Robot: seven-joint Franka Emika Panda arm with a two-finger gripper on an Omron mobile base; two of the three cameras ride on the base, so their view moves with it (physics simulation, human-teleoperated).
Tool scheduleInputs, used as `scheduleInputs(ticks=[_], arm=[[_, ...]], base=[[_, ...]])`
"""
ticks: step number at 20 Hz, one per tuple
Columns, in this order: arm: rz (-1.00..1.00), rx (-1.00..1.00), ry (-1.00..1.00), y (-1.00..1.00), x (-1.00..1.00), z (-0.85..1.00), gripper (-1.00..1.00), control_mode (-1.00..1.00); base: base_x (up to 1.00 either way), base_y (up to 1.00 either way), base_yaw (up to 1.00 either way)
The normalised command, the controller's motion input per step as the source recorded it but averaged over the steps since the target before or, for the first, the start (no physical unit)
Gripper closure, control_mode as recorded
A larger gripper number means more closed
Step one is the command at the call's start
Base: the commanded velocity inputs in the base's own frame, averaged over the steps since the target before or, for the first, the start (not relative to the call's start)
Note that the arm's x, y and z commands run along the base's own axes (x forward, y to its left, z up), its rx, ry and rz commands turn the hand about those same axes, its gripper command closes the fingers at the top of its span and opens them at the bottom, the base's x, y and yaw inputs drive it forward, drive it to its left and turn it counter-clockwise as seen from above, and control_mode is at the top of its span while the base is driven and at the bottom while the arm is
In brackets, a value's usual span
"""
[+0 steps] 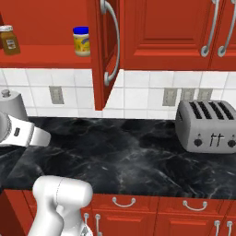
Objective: Collect the turmeric, mayonnaise, and shaker from the cabinet and place them next to the stove.
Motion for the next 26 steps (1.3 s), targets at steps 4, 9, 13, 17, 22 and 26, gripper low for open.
scheduleInputs(ticks=[4, 9, 13, 17, 22, 26], arm=[[-0.05, 0.00, -0.08, 0.34, 0.23, 0.14, -1.00, -1.00], [0.05, 0.03, -0.23, 0.39, 0.52, 0.58, -1.00, -1.00], [0.12, 0.02, -0.16, 0.19, 0.66, 0.72, -1.00, -1.00], [0.07, 0.00, -0.07, 0.04, 0.55, 0.69, -1.00, -1.00], [0.02, 0.00, -0.06, -0.09, 0.30, 0.43, -1.00, -1.00], [0.00, 0.00, -0.09, -0.17, 0.18, 0.38, -1.00, -1.00]], base=[[0.23, 0.40, -0.15], [0.00, 0.00, 0.00], [0.00, 0.00, 0.00], [0.00, 0.00, 0.00], [0.00, 0.00, 0.00], [0.00, 0.00, 0.00]])
